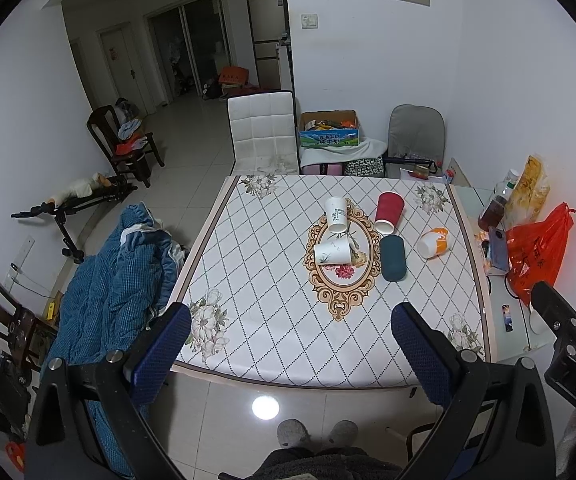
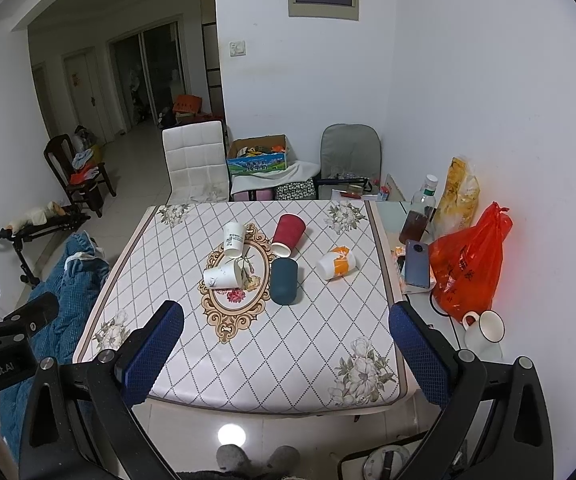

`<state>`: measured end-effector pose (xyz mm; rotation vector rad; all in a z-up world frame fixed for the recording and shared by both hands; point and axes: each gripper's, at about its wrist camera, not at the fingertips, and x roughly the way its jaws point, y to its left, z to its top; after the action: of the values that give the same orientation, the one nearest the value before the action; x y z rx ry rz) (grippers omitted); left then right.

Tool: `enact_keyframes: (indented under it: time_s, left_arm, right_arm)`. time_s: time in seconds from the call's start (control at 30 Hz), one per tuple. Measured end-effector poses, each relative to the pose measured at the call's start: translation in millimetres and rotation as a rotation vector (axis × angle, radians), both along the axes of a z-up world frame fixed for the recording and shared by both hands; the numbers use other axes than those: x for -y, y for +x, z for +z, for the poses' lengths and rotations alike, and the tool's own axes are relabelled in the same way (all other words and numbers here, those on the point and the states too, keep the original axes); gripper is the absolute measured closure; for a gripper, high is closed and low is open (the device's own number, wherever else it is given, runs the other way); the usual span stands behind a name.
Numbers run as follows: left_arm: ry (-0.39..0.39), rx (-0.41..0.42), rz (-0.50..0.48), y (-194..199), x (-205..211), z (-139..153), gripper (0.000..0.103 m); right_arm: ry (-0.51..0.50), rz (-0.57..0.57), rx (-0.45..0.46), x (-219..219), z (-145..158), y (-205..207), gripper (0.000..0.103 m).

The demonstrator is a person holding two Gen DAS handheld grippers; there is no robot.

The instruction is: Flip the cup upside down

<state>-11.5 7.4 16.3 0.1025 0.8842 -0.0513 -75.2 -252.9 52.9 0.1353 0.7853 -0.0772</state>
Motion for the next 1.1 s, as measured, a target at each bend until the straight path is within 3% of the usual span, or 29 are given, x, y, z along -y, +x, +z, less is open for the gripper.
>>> enact_keyframes:
  time_s: [1.1]
  left_arm:
    - [-0.015,0.013,-0.003,0.7,9.5,11.0,0.000]
  right_arm:
    - [0.000,0.000,0.023,3.3,7.3,-10.8,0.000]
